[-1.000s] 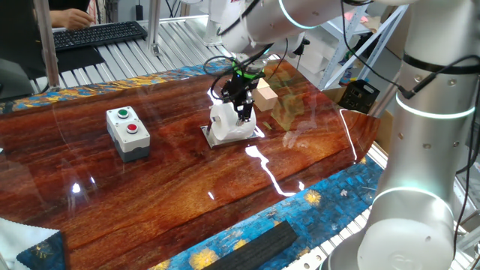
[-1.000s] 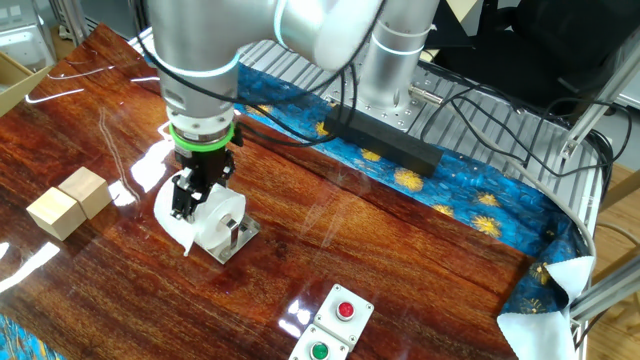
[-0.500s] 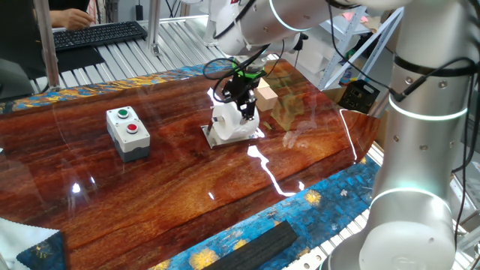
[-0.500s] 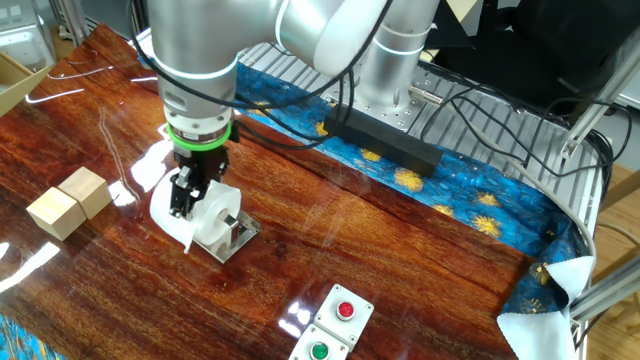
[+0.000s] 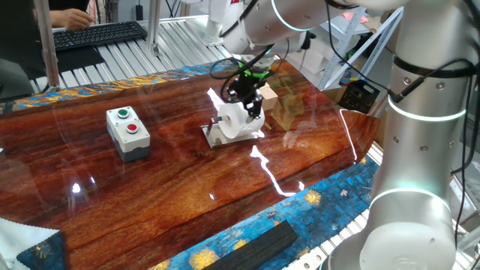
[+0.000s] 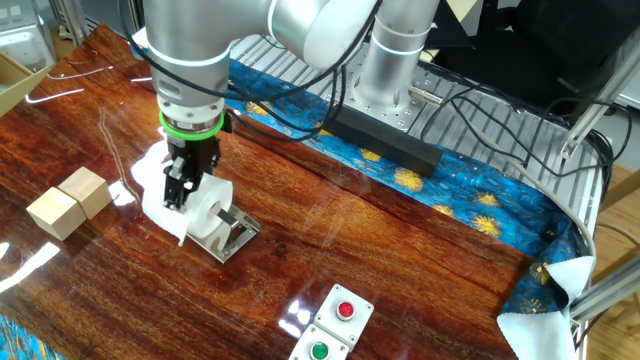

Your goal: Take the roll of paper down from the shelf

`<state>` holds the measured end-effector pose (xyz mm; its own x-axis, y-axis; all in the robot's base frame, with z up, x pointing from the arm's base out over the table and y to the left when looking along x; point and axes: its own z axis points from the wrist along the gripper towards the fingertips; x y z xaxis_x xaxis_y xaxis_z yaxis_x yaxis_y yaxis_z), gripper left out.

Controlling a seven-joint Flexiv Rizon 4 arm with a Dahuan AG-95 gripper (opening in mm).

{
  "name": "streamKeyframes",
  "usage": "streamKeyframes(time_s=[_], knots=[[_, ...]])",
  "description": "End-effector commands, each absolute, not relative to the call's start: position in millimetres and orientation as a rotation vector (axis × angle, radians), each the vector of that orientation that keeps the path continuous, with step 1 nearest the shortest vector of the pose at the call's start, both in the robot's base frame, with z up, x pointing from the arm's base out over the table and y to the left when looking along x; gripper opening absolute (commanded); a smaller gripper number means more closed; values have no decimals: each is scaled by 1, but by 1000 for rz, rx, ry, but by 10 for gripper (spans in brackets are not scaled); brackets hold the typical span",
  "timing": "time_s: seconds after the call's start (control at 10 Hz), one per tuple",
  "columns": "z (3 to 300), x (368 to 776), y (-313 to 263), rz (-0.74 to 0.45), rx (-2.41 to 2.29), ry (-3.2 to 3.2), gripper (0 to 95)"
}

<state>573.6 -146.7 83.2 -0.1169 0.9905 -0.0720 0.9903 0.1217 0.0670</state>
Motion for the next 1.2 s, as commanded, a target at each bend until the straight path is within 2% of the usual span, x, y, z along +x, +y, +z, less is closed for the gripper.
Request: streamKeyframes(time_s=[0.1, 1.2], knots=[[83, 572, -150, 3, 1995, 2289, 0], [81, 571, -161, -11, 1890, 2357, 0]])
